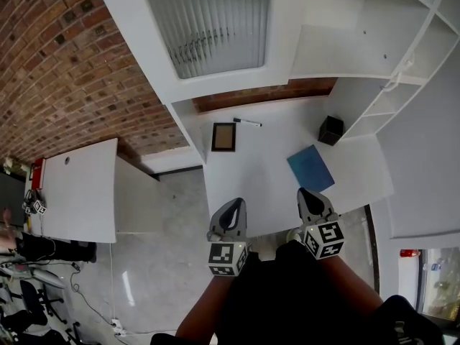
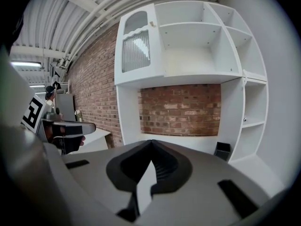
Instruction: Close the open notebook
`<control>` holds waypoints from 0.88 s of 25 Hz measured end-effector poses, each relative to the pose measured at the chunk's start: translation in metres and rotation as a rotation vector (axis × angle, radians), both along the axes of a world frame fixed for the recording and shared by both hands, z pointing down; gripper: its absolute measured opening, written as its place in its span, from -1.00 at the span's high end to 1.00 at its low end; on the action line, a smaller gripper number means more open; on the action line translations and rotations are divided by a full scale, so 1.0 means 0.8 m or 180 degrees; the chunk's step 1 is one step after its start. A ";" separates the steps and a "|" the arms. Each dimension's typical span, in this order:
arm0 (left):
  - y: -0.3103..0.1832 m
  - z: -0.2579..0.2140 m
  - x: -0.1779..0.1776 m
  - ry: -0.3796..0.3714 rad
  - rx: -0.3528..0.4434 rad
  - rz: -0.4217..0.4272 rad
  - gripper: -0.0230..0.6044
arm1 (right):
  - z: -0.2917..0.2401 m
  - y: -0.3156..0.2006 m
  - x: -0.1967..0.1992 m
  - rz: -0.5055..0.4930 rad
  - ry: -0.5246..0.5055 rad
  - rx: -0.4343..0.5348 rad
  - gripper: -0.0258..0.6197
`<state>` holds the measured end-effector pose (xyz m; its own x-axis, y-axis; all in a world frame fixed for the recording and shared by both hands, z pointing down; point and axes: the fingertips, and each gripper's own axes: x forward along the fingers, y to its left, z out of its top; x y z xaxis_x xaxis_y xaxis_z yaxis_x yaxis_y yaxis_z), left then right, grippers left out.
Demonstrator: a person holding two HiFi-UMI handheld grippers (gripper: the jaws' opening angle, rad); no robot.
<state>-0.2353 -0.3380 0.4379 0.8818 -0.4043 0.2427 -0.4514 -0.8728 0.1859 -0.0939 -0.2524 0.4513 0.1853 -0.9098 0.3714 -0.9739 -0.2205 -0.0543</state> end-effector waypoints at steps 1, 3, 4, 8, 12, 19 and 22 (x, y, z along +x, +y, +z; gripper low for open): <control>-0.001 0.003 -0.002 -0.0008 -0.0004 0.0003 0.89 | -0.001 -0.004 -0.003 -0.0012 0.0005 0.0012 0.92; -0.006 0.006 -0.006 -0.0008 -0.0027 -0.0010 0.89 | -0.002 -0.012 -0.007 -0.0024 0.0011 0.0033 0.92; -0.010 0.006 -0.009 0.0000 -0.0035 -0.0023 0.89 | -0.003 -0.016 -0.009 -0.0029 0.0019 0.0039 0.92; -0.027 -0.004 -0.016 0.0054 -0.0020 -0.0075 0.89 | -0.008 -0.027 -0.014 -0.0054 0.0081 0.0074 0.92; -0.043 -0.012 -0.015 0.0070 0.0037 -0.0075 0.89 | -0.008 -0.038 -0.017 -0.0055 0.0095 0.0067 0.92; -0.055 -0.013 -0.018 0.0062 0.0047 -0.0046 0.89 | -0.013 -0.057 -0.025 -0.0099 0.0089 0.0111 0.92; -0.059 -0.014 -0.020 0.0063 0.0044 -0.0045 0.89 | -0.015 -0.063 -0.029 -0.0124 0.0098 0.0121 0.92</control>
